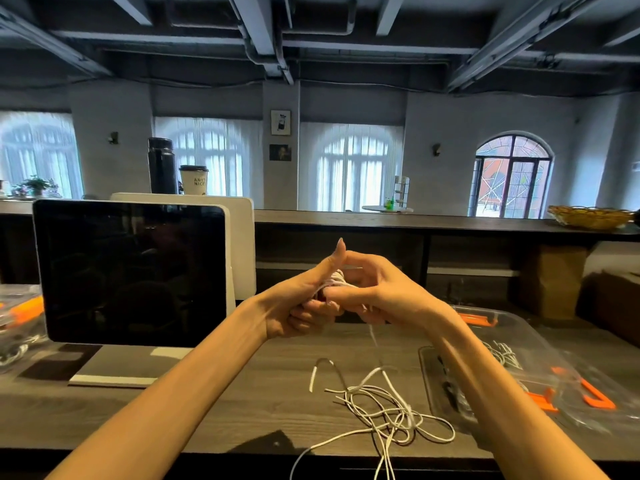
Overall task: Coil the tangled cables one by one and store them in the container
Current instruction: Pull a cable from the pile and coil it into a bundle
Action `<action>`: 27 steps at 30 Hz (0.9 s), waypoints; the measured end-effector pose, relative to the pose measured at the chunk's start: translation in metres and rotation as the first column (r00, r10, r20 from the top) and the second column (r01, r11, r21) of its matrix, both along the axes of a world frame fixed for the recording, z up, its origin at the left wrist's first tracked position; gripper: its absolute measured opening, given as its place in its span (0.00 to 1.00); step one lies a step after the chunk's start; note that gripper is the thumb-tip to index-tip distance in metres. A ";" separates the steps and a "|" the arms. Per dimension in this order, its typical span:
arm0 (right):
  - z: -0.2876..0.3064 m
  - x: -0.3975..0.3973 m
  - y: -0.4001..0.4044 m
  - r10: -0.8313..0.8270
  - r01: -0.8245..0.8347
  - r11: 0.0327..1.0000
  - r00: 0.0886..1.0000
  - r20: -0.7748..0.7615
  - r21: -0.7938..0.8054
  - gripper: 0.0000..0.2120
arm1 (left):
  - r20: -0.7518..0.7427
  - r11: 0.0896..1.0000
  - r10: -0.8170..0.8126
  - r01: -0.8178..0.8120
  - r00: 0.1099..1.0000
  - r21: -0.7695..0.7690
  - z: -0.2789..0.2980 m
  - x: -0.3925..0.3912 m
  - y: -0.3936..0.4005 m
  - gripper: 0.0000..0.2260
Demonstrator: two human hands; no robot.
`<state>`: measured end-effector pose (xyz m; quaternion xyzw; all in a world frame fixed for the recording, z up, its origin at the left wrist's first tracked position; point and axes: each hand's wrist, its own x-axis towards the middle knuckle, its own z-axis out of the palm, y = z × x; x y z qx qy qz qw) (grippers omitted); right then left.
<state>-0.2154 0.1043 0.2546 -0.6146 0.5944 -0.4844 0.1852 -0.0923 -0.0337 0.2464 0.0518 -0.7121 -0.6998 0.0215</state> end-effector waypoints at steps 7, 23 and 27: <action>-0.001 0.005 -0.004 0.090 -0.081 0.996 0.970 0.225 -0.046 0.14 | -0.050 0.987 -0.161 0.160 0.986 -0.015 -0.003 0.005 -0.013 0.28; -0.004 -0.005 -0.008 -0.370 0.367 0.927 0.929 -0.022 -0.076 0.17 | -0.203 0.993 0.029 -0.004 0.979 0.122 -0.028 -0.009 0.000 0.22; -0.020 0.002 -0.017 -0.481 0.467 0.863 0.876 -0.030 -0.195 0.13 | -0.274 0.935 0.345 -0.302 0.898 0.187 -0.026 -0.024 0.010 0.24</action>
